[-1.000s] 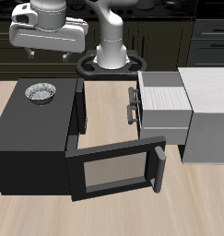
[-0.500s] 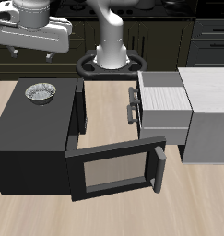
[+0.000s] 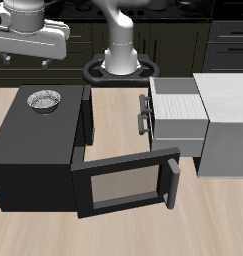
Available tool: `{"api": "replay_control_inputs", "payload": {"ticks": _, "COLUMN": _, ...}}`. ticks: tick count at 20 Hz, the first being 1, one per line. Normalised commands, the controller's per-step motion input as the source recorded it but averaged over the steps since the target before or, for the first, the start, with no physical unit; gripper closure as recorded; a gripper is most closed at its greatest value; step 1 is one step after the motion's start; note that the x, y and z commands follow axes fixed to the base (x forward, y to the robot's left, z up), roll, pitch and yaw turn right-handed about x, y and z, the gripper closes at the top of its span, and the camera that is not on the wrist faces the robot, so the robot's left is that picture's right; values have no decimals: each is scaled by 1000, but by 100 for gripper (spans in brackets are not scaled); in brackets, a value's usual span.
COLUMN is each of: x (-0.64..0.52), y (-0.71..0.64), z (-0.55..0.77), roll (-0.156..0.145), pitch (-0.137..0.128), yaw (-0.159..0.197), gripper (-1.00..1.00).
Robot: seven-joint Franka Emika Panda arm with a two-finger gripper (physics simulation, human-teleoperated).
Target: Place the bowl in the top drawer and close the top drawer
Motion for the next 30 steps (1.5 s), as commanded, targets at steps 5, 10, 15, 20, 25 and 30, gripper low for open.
{"api": "replay_control_inputs", "payload": {"ticks": 5, "x": 106, "y": -90, "z": -134, "roll": 16, "pitch": 8, "yaw": 15, "gripper": -100}}
{"api": "replay_control_inputs", "payload": {"ticks": 10, "x": 108, "y": -39, "z": -206, "roll": -9, "pitch": 24, "yaw": -9, "gripper": -100}}
{"api": "replay_control_inputs", "payload": {"ticks": 15, "x": 85, "y": 54, "z": -277, "roll": 0, "pitch": 33, "yaw": 14, "gripper": -100}}
{"api": "replay_control_inputs", "payload": {"ticks": 20, "x": 69, "y": -16, "z": -258, "roll": 0, "pitch": 30, "yaw": -12, "gripper": -100}}
{"api": "replay_control_inputs", "payload": {"ticks": 25, "x": -53, "y": 18, "z": -239, "roll": 3, "pitch": 28, "yaw": -17, "gripper": -100}}
{"api": "replay_control_inputs", "payload": {"ticks": 30, "x": -98, "y": 11, "z": -239, "roll": 15, "pitch": 32, "yaw": 19, "gripper": -100}}
